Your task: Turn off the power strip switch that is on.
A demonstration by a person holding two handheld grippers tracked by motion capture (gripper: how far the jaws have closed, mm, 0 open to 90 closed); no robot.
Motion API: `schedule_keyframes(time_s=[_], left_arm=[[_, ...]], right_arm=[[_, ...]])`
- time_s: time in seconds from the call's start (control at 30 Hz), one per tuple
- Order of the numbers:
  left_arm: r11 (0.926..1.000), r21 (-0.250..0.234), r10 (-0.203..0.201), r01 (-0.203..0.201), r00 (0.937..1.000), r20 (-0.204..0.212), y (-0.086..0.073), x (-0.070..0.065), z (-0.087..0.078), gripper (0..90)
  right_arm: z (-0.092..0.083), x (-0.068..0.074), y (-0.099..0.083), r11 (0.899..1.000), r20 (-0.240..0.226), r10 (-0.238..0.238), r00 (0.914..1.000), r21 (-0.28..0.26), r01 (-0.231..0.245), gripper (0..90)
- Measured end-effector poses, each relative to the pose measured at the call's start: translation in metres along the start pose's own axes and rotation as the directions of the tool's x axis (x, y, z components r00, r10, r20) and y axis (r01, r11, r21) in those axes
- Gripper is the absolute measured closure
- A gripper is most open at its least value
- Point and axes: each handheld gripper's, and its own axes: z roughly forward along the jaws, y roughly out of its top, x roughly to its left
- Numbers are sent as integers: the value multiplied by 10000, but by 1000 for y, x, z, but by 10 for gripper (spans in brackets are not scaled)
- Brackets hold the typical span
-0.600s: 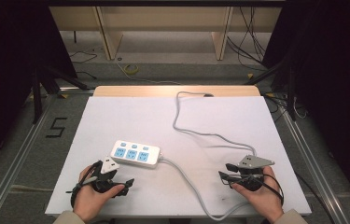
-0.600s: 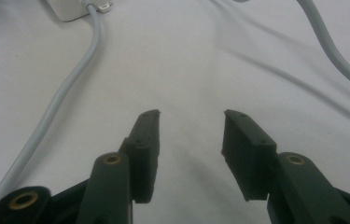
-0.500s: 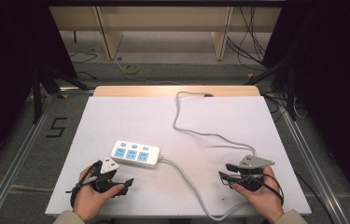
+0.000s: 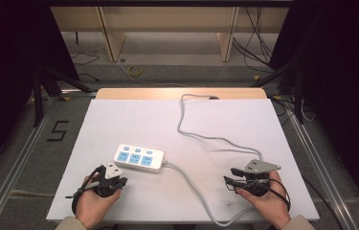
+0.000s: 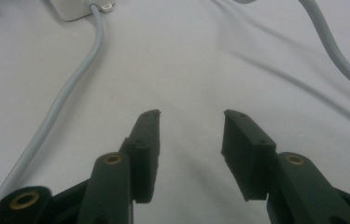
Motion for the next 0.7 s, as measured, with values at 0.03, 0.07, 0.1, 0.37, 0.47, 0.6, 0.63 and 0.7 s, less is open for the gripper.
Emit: schedule_keyframes(time_s=[0.03, 0.07, 0.1, 0.37, 0.47, 0.6, 0.63, 0.7], left_arm=[[10000, -8, -44, 44, 10000, 47, 1, 0, 0, 895], [10000, -21, -58, 59, 10000, 76, 2, -1, 0, 895], [10000, -50, -64, 64, 9999, 79, 3, -1, 0, 895], [9999, 54, -142, 141, 9997, 204, 13, -3, -1, 896], [9997, 63, -238, 237, 9992, 313, 17, -3, -1, 896], [9995, 113, -304, 300, 9988, 382, 20, -4, 0, 896], [9995, 147, -302, 296, 9987, 404, 20, -3, 0, 896], [9993, 137, -357, 351, 9985, 405, 22, -3, 0, 896]], right_arm=[[0, 0, 0, 10000, 2, 16, 10000, 4, -16, 572], [0, 0, 0, 10000, 0, 8, 10000, 6, -8, 572], [0, 1, 0, 10000, 3, 5, 10000, 9, -5, 572], [2, 2, 0, 10000, -42, -54, 10000, 41, 54, 571], [2, 2, 0, 10000, -46, -66, 10000, 57, 66, 571], [3, 2, 1, 9999, -31, -92, 10000, 54, 92, 571], [3, 3, 1, 9999, -32, -91, 10000, 59, 91, 572], [3, 3, 1, 9999, -28, -91, 10000, 55, 91, 571]])
